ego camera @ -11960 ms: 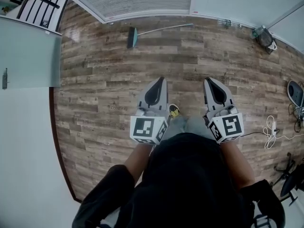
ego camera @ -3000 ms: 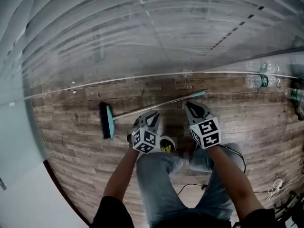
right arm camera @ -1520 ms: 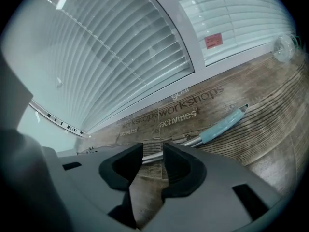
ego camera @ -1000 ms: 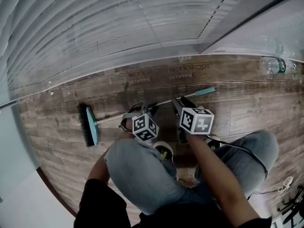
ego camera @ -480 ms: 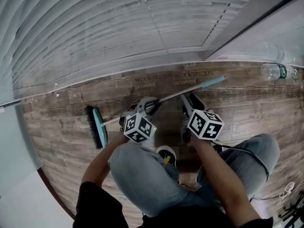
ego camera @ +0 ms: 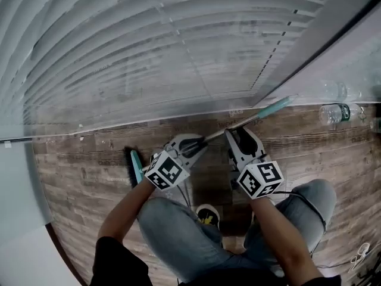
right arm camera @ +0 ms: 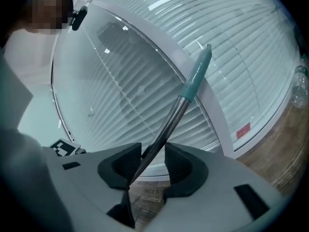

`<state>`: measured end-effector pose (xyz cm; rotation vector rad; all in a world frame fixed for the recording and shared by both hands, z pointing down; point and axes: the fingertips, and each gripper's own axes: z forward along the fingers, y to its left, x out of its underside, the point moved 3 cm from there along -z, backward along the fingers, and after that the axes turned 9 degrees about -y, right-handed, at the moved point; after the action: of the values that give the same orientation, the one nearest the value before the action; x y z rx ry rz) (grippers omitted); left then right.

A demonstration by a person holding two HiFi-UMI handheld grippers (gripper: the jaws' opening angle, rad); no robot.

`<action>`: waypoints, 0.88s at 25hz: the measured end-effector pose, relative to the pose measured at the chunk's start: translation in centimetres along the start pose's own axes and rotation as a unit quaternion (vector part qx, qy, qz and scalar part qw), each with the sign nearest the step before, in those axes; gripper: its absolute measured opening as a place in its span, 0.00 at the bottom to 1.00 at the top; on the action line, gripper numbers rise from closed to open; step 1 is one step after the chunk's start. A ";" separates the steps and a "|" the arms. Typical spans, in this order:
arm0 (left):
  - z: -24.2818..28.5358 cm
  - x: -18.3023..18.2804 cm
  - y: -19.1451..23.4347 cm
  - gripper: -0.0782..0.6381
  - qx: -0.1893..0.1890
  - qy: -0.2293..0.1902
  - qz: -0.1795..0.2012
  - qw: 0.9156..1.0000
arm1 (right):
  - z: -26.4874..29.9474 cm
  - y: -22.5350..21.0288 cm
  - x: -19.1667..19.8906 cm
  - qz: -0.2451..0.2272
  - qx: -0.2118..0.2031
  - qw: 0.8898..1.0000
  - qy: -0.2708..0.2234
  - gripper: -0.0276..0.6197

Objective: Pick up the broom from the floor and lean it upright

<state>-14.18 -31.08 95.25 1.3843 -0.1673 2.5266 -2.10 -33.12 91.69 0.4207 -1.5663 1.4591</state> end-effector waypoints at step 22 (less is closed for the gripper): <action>-5.6 -27.0 -1.6 0.24 -0.085 -0.314 -0.008 0.946 | -5.5 14.8 -28.0 -0.188 -0.142 0.938 -0.254 0.20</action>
<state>-4.41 -32.85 69.44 2.0464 -0.4723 1.9140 3.07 -33.78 59.96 0.9210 -1.9332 0.8468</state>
